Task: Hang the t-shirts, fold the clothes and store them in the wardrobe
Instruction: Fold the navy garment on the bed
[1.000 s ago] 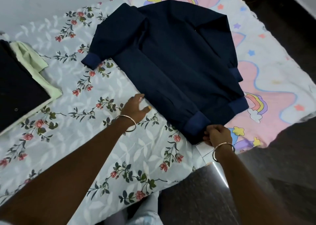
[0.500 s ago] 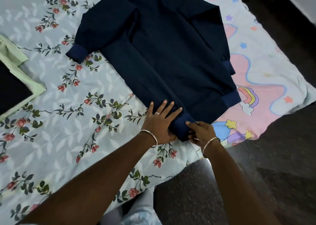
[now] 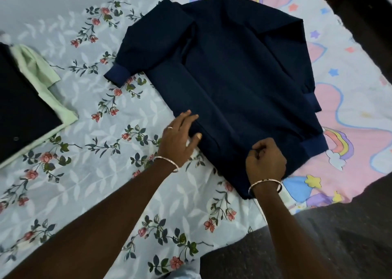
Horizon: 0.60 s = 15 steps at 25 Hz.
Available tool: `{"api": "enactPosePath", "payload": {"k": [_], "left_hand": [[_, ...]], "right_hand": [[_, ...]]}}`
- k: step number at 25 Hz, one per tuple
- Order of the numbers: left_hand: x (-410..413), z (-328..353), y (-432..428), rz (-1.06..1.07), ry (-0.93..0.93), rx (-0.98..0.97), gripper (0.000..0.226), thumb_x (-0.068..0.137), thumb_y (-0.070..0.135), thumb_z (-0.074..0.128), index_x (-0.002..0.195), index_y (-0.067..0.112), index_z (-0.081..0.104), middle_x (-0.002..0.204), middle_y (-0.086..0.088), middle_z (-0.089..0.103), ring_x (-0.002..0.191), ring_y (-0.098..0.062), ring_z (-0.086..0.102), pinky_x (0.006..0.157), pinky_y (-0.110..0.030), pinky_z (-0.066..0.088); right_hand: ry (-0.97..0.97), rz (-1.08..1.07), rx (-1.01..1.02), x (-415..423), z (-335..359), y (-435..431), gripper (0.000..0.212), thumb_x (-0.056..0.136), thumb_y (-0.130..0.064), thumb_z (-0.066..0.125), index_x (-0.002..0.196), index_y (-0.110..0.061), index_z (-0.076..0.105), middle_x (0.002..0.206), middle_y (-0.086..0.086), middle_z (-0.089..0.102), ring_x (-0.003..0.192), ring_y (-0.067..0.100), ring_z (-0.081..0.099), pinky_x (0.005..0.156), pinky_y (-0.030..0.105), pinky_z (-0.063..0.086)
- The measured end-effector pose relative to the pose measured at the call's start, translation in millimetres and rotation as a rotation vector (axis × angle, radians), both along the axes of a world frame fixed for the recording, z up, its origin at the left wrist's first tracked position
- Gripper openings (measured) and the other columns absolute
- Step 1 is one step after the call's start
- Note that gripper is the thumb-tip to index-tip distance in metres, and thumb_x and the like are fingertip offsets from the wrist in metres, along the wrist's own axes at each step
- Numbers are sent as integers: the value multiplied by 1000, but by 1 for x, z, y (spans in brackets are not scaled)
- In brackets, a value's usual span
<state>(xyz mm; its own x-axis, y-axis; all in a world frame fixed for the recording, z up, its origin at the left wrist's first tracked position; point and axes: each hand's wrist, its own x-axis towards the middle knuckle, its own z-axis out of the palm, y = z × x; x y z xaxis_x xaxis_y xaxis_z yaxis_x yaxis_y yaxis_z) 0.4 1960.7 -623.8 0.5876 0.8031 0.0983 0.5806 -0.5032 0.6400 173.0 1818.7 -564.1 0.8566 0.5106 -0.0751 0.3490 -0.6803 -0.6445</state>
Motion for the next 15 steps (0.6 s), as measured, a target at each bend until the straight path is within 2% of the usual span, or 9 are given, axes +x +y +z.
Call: {"api": "enactPosePath", "payload": {"k": [3,4,6,8,11,13,14,15], "left_hand": [[-2,5,68,305,-1,32,50,87,21,61,136,13,50,141,-11,49,127,-32,50,97,-51,47],[-5,7,94,406,6,24,52,85,18,64,135,12,50,139,-12,49,124,-33,50,96,-50,47],[-12,12,144,582,41,8,57,83,21,66,136,11,48,138,-13,48,124,-36,49,96,-51,46],[-19,20,187,701,137,-39,66,83,32,69,141,14,42,143,-11,43,130,-36,45,102,-53,40],[-28,25,239,692,303,-183,91,79,50,73,150,19,26,154,-9,34,142,-33,33,110,-55,26],[-35,19,266,635,324,-328,106,71,64,72,152,21,20,156,-9,35,143,-32,33,115,-55,23],[-37,18,277,621,300,-401,106,67,69,70,150,20,27,151,-10,42,138,-33,40,114,-54,28],[-37,20,282,623,274,-435,94,68,70,69,140,17,42,140,-10,54,129,-34,50,110,-51,36]], "right_hand": [[22,230,54,5,0,53,16,80,0,62,86,-15,62,66,-4,55,64,16,55,64,26,43],[45,287,57,8,1,73,16,82,-1,62,88,-15,62,66,-5,54,64,13,54,62,21,43],[83,363,42,15,-1,111,14,86,-4,64,90,-18,62,66,-7,52,62,8,52,58,10,38],[125,373,28,22,-3,144,12,87,-6,65,90,-17,63,64,-9,53,60,6,53,56,8,39],[229,398,16,25,-7,191,13,88,-6,66,89,-18,65,62,-8,55,58,5,54,56,5,43],[310,448,18,23,-10,219,10,88,-8,69,89,-19,67,64,-5,59,63,8,60,62,9,49],[374,467,30,22,-13,232,8,89,-10,69,90,-18,68,66,-4,61,66,11,64,66,17,53],[465,473,43,19,-15,245,5,90,-13,70,91,-18,69,69,-3,63,68,14,67,67,23,56]]}}
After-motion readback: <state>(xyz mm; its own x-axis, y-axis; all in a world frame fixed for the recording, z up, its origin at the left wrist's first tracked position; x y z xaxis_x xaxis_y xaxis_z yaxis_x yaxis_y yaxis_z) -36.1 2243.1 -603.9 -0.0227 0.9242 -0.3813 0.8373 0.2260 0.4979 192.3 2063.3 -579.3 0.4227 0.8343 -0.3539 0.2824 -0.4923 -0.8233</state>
